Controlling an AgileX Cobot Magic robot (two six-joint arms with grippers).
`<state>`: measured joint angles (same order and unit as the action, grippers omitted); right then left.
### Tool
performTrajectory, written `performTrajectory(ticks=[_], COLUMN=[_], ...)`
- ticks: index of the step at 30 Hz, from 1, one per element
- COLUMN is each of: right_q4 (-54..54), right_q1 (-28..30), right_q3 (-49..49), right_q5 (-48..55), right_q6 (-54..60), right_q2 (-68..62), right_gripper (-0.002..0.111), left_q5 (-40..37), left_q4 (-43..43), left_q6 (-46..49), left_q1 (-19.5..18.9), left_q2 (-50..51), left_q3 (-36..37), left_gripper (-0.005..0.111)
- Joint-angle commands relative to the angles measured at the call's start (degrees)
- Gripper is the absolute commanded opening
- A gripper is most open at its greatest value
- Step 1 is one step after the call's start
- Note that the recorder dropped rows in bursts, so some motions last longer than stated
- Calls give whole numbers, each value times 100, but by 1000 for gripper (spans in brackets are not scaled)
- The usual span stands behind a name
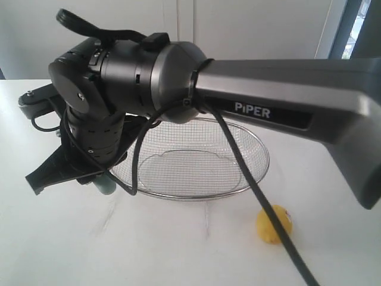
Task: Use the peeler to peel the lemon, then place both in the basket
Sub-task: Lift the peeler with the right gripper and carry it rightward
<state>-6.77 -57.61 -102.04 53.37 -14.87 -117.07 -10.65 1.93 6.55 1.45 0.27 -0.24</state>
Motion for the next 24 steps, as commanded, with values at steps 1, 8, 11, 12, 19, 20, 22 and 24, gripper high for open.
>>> performTrajectory(ticks=[1,8,11,12,19,20,22,24], right_q4=[-41,-82,-342,-391,-713,-809,-921,-934], right_q1=[51,51,51,51,63,63,89,160], right_q3=[-13,-13,19,19,138,227,387,543], right_q5=[193,858,1207,1275,1565,1576,1576,1576], right_q6=[362,991,1075,1075,1207,1207,1207,1207], right_q2=[213,477,631,677,1097,1165,1282,1371], right_gripper=[0,0,0,0,0,0,0,0], left_q5=[-13,-13,-13,-13,-13,-13,-13,-13], left_q4=[53,53,53,53,53,53,53,53], left_q6=[-28,-28,-28,-28,-28,-28,-28,-28], left_q1=[-10,-10,-10,-10,-10,-10,-10,-10], left_q2=[-27,-27,-27,-27,-27,-27,-27,-27], left_q3=[24,24,24,24,24,24,24,24], left_gripper=[0,0,0,0,0,0,0,0])
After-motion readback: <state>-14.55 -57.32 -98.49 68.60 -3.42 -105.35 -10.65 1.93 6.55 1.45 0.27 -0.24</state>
